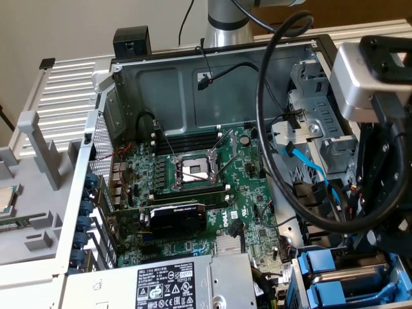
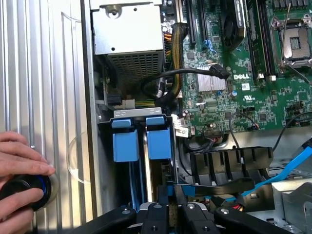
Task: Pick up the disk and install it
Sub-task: 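Insert the second disk wire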
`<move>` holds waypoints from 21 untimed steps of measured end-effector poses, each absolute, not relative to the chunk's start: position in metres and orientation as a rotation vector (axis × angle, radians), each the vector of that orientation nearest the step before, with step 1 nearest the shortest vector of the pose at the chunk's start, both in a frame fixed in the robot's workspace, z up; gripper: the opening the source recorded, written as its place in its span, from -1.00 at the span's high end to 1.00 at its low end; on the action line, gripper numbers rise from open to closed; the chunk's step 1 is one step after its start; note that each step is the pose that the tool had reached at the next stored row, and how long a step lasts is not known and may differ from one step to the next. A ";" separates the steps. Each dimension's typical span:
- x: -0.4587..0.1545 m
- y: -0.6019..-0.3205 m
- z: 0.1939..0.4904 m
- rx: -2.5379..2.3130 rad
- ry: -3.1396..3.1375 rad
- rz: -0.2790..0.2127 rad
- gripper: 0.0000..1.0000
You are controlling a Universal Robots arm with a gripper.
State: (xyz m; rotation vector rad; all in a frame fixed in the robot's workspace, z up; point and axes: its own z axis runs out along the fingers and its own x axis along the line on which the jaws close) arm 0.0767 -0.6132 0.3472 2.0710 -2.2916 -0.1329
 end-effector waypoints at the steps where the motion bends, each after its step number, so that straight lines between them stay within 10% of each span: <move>1: 0.077 -0.613 0.347 2.071 -2.292 -0.133 0.67; 21: 0.078 -0.612 0.345 2.069 -2.293 -0.133 0.67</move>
